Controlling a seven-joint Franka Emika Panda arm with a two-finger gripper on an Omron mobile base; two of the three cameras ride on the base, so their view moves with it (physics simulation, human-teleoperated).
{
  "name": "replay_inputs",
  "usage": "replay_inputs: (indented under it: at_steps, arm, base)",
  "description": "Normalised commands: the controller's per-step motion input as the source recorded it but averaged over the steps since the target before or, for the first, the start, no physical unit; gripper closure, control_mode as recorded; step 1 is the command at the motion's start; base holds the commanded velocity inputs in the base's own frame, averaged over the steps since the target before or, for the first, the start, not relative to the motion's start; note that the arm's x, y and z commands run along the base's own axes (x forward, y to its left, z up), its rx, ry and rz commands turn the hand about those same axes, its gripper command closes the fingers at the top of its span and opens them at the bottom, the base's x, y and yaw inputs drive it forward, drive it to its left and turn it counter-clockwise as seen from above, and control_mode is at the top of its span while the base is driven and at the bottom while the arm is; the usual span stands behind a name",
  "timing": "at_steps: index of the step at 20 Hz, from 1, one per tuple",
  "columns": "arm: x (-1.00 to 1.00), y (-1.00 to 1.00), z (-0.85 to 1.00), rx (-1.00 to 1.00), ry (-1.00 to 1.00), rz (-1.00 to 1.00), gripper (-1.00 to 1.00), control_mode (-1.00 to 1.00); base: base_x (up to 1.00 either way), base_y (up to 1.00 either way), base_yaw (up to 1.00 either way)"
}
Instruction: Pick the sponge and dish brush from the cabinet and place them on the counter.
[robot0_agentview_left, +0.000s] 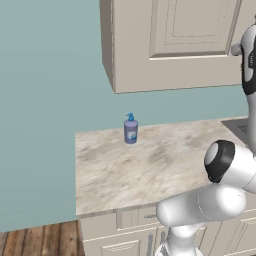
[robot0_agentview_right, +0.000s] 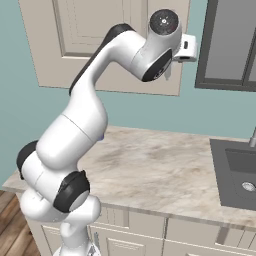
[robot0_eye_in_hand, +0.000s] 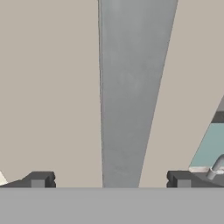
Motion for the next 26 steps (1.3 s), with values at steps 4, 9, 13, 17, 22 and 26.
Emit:
replay_inputs:
  at_steps: [4, 9, 13, 17, 22, 26]
  arm:
    - [0.94, 0.00, -0.92, 0.00, -0.01, 0.00, -1.00, -1.00]
    - [0.86, 0.01, -0.97, 0.00, 0.00, 0.00, -1.00, -1.00]
    - [0.80, 0.03, -0.99, 0.03, 0.00, 0.00, -1.00, -1.00]
    - [0.37, 0.14, -0.58, 0.05, -0.03, 0.00, -1.00, -1.00]
    - [0.39, 0.13, -0.50, 0.08, -0.04, 0.00, 1.00, -1.00]
    - [0.45, 0.12, -0.57, 0.11, -0.05, 0.00, 1.00, -1.00]
  base:
    - [0.00, 0.00, 0.00]
    - [0.00, 0.00, 0.00]
    - [0.00, 0.00, 0.00]
    - [0.00, 0.00, 0.00]
    - [0.00, 0.00, 0.00]
    - [0.00, 0.00, 0.00]
